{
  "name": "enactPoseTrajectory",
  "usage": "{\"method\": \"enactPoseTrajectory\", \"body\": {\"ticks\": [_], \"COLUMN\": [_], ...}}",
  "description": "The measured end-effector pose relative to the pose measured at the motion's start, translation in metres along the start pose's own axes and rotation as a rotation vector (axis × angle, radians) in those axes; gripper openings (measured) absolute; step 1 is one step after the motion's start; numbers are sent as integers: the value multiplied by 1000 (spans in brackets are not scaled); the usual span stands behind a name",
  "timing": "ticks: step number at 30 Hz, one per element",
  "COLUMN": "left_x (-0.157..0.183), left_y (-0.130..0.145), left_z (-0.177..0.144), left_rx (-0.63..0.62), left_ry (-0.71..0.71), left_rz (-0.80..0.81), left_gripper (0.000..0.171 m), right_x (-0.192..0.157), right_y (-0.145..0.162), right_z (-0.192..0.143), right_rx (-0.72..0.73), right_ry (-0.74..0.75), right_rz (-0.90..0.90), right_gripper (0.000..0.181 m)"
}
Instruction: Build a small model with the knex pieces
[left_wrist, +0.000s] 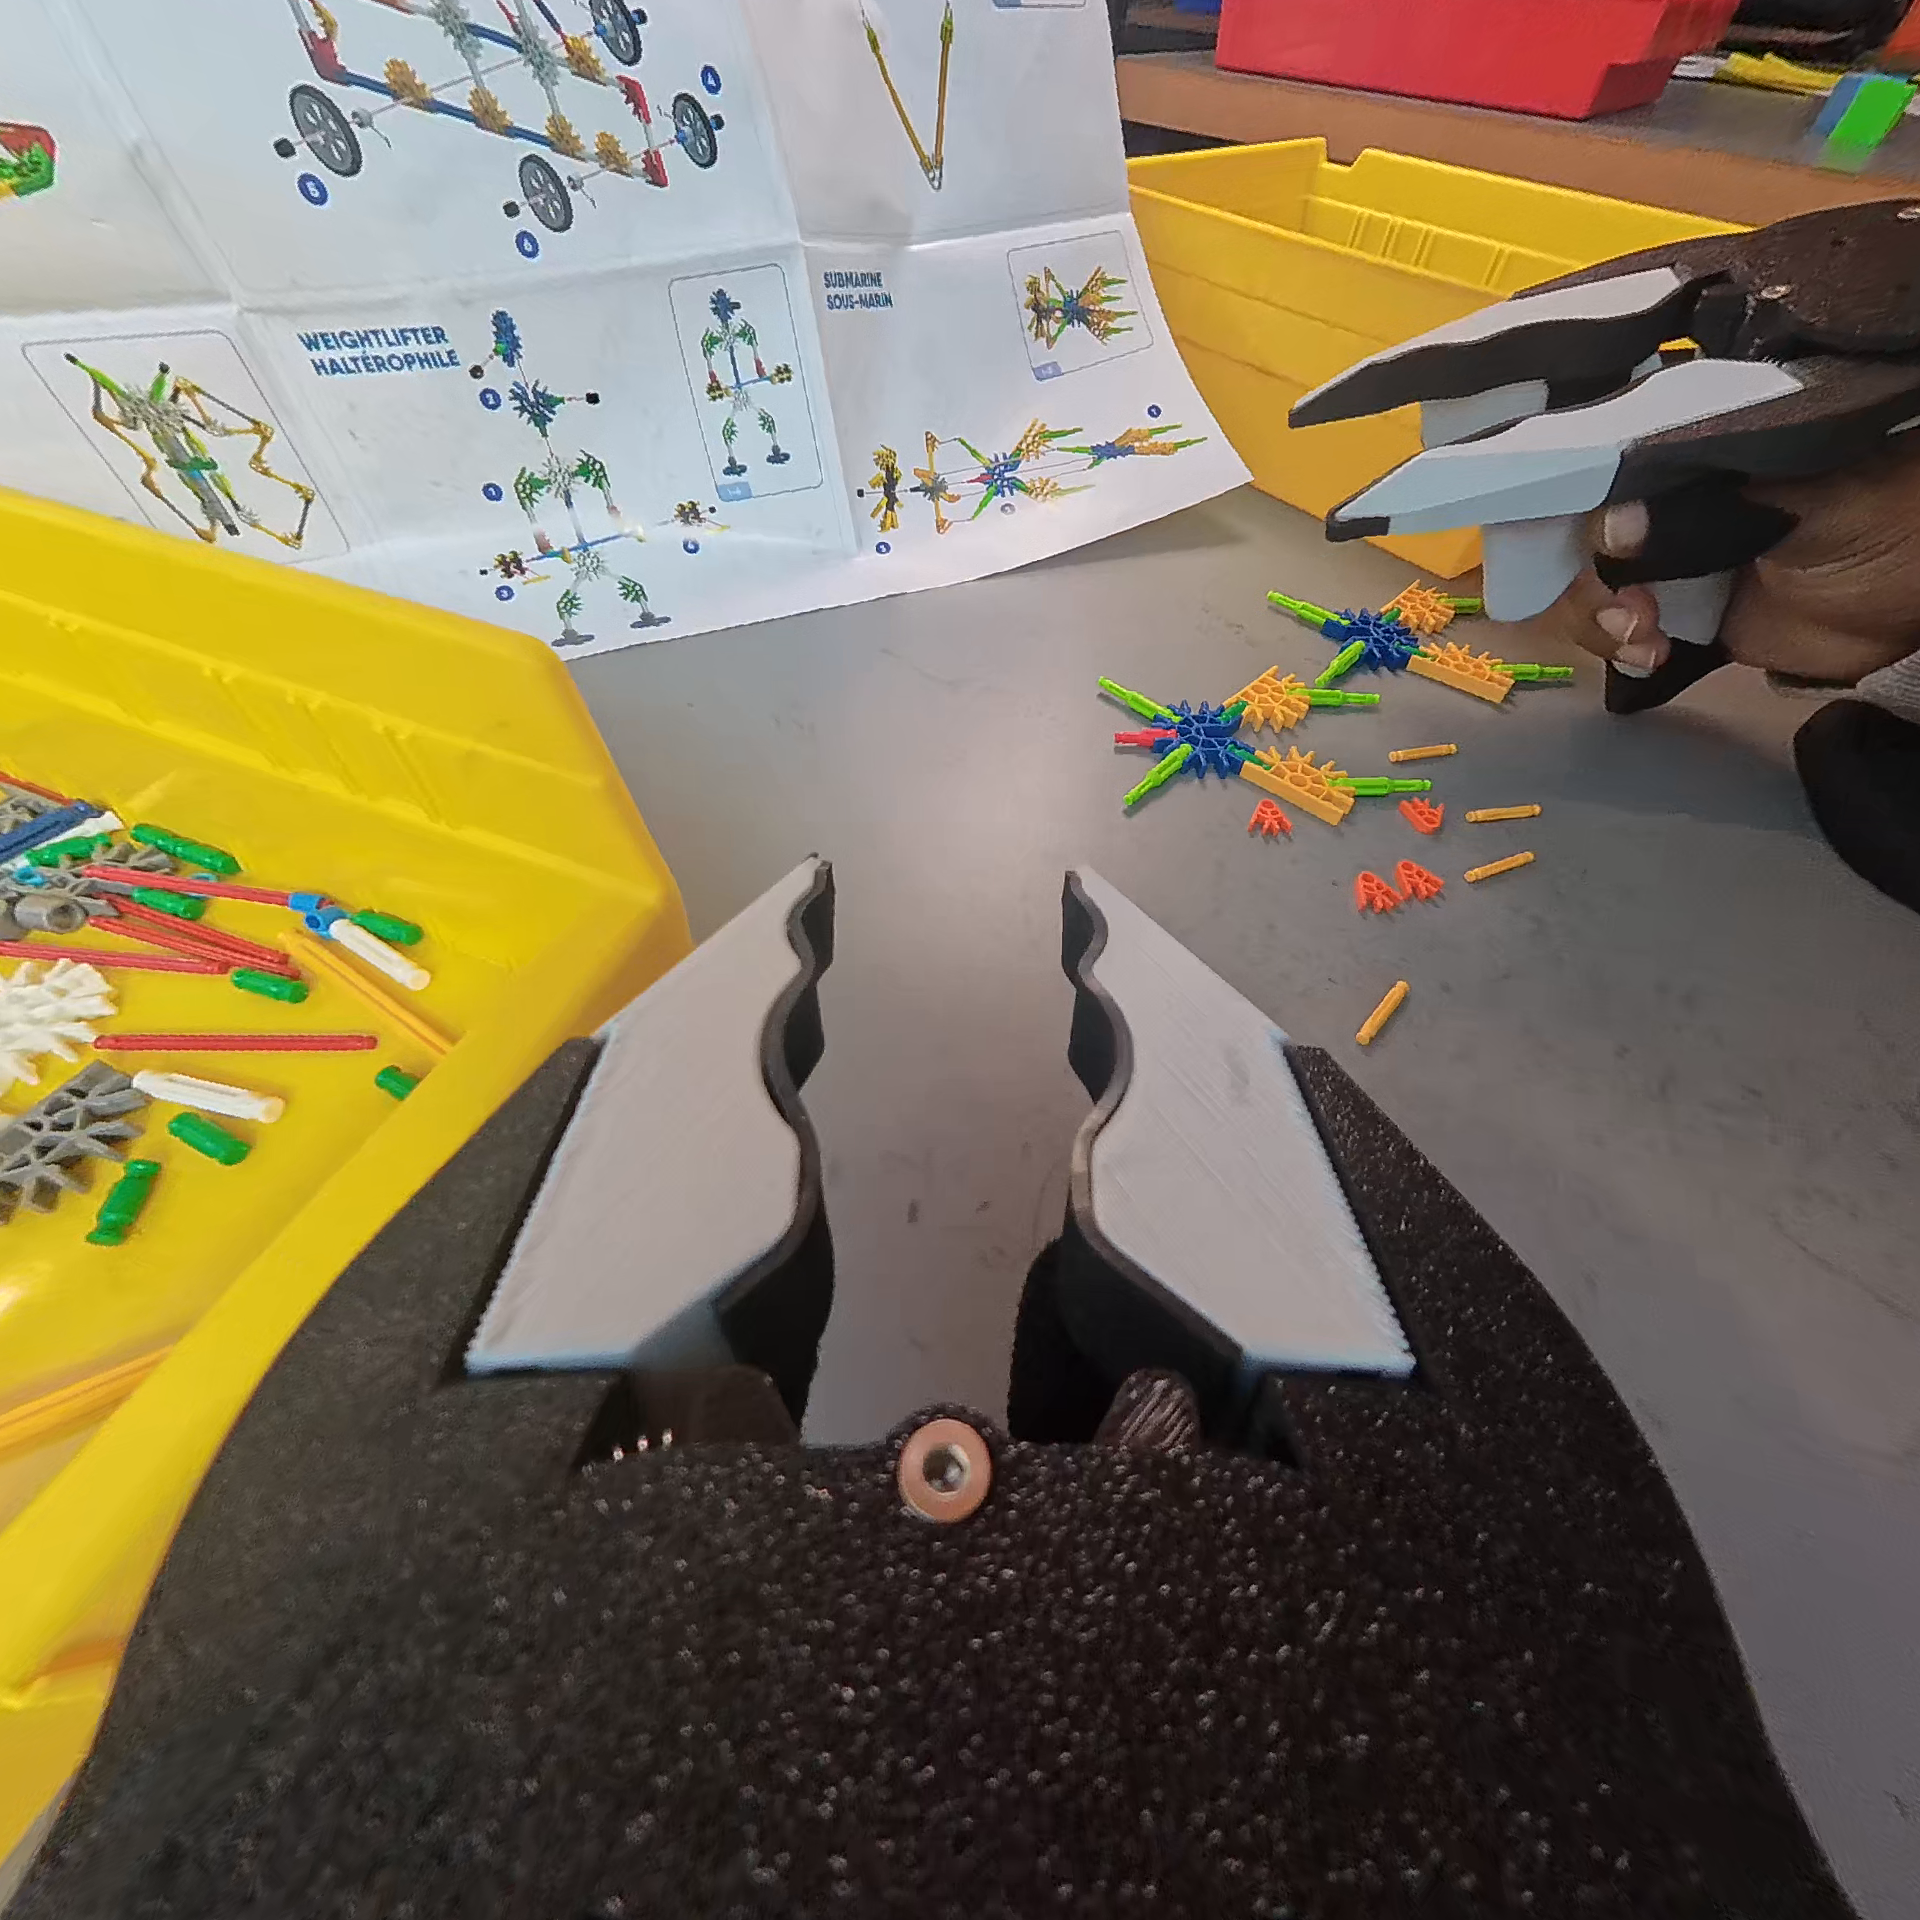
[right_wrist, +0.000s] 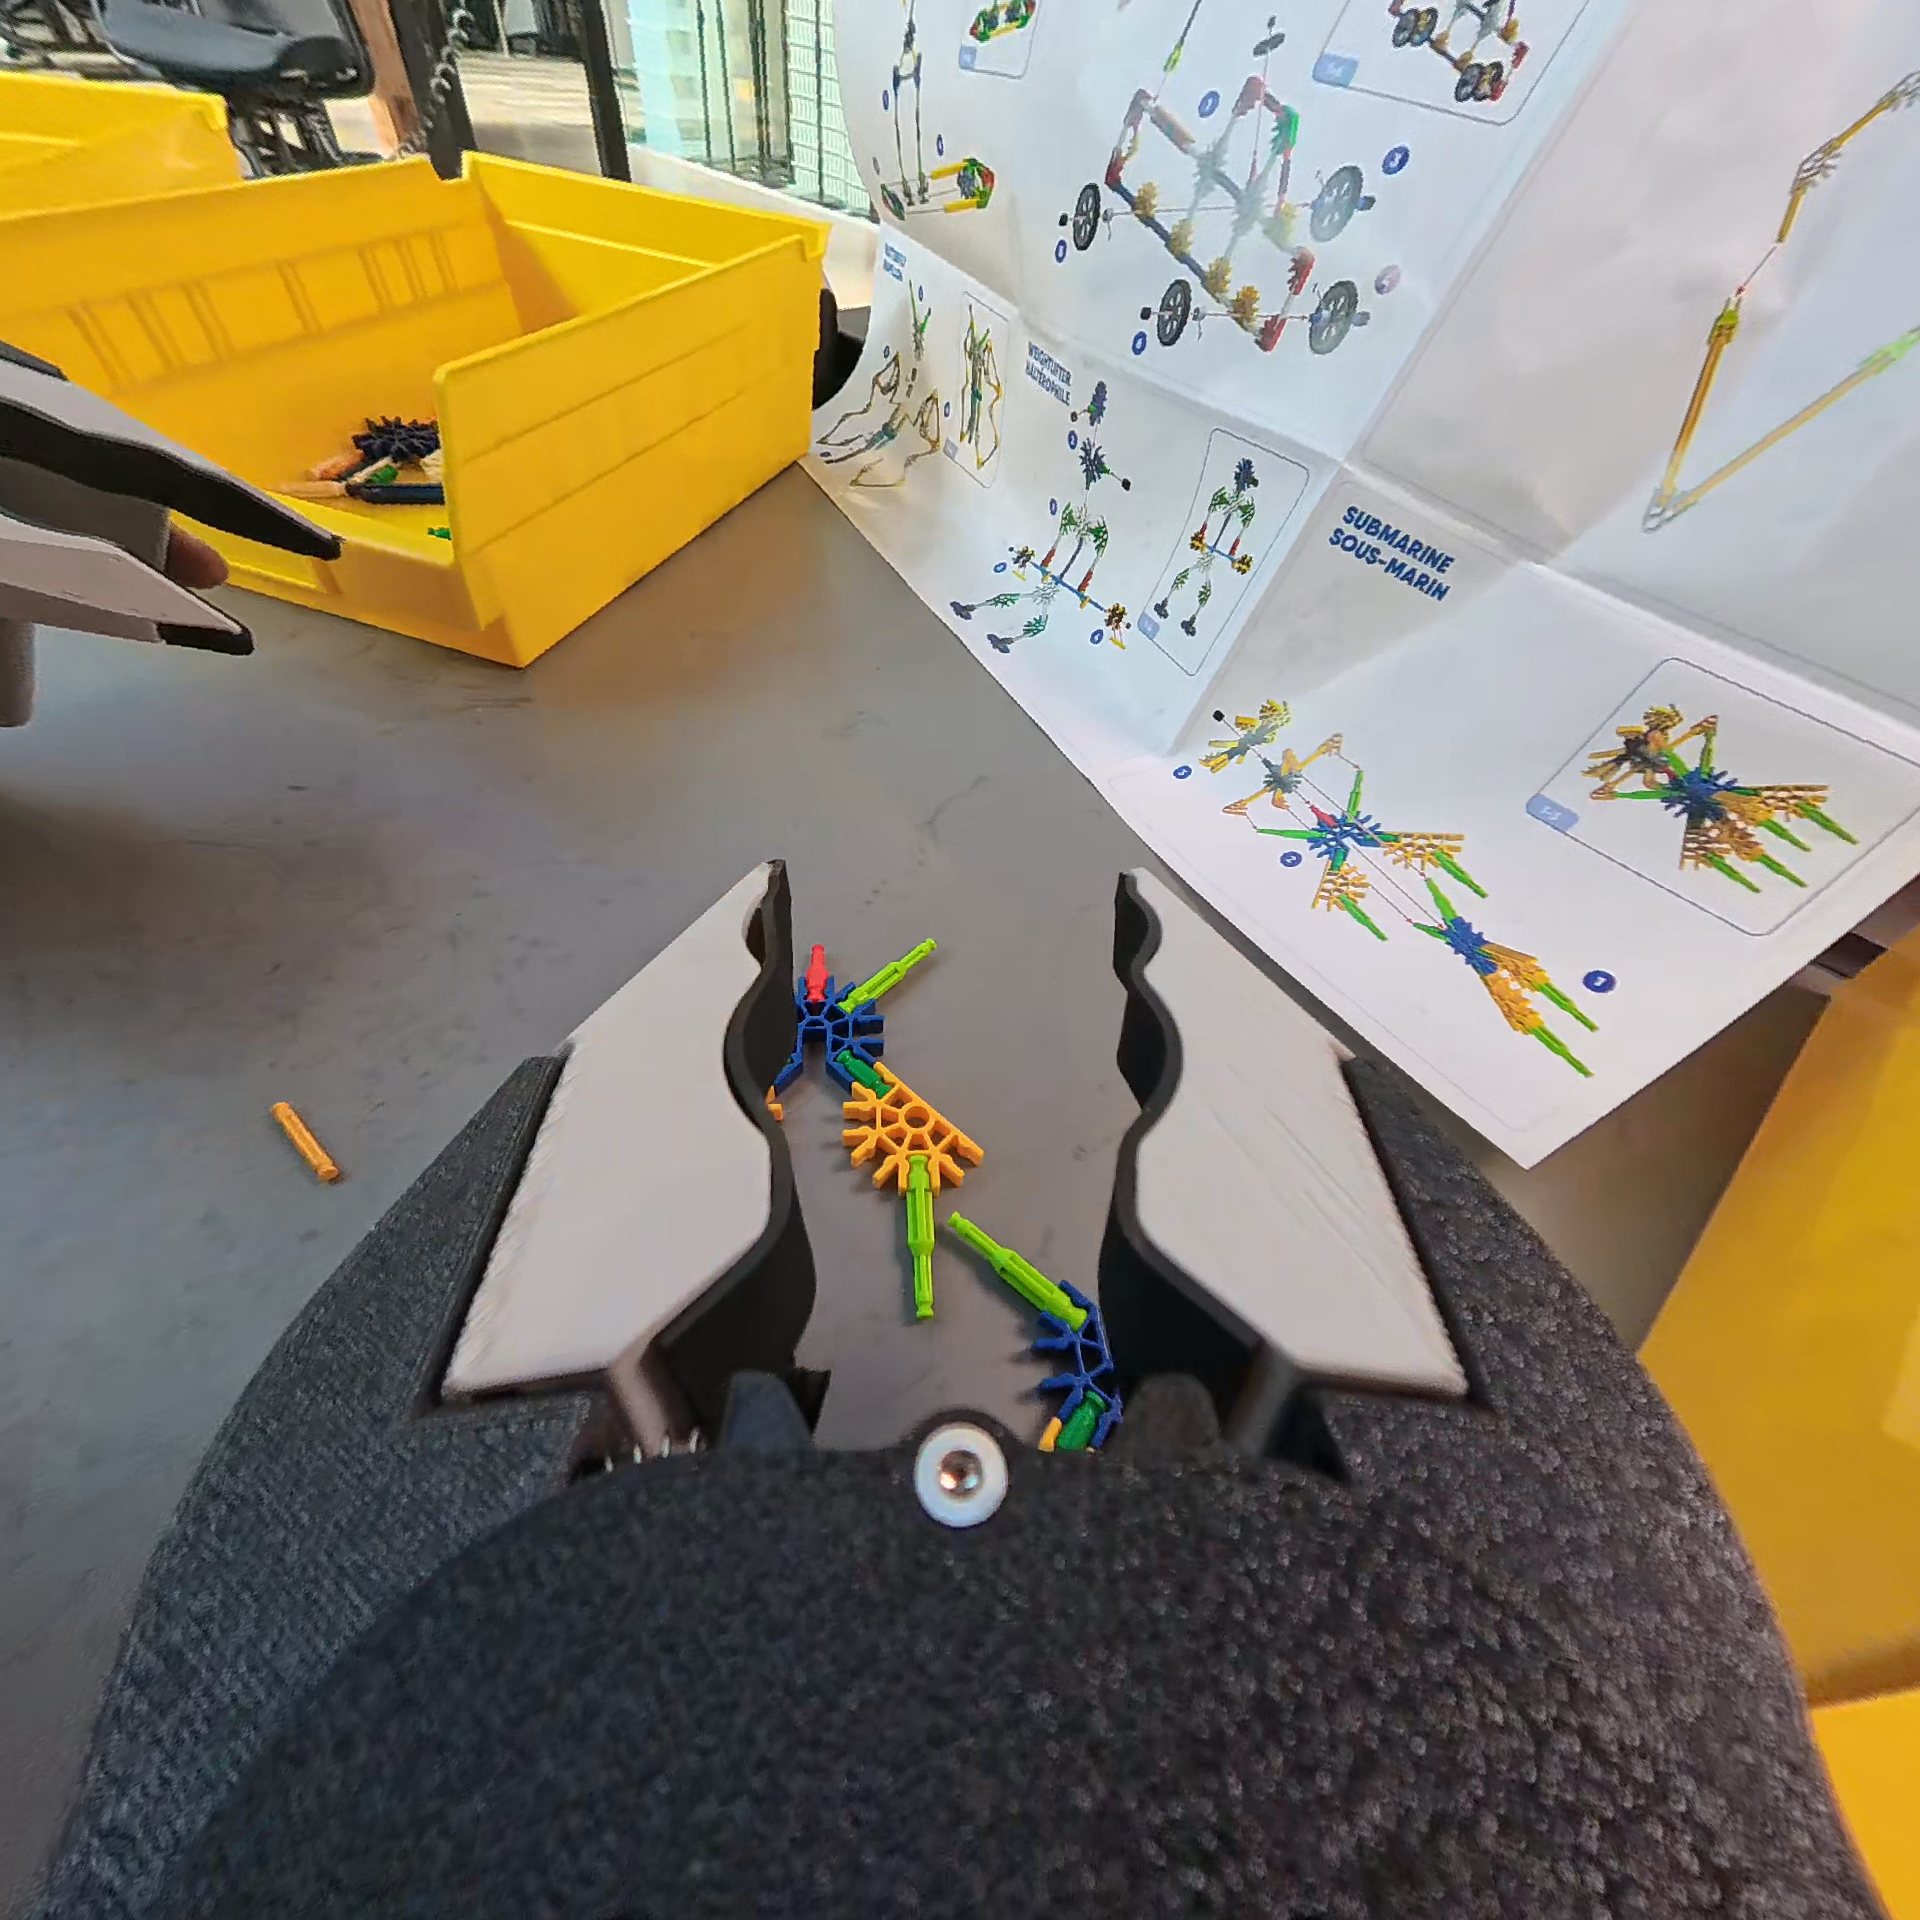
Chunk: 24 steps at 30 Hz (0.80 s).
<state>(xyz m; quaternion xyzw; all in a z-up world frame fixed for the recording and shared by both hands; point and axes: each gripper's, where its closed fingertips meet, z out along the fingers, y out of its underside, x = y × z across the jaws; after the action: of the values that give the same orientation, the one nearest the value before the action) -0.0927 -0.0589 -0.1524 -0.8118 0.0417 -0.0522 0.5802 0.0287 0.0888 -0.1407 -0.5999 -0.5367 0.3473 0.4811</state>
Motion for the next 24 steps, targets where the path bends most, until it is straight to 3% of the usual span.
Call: {"method": "enactPoseTrajectory", "body": {"ticks": [24], "left_x": [-19], "left_y": [0], "left_z": [-1], "left_rx": [35], "left_ry": [-43], "left_rz": [-87], "left_gripper": [44], "right_x": [40], "right_y": [-2], "right_z": [-9], "right_rx": [54], "right_ry": [171], "right_rz": [148], "right_gripper": [51]}}
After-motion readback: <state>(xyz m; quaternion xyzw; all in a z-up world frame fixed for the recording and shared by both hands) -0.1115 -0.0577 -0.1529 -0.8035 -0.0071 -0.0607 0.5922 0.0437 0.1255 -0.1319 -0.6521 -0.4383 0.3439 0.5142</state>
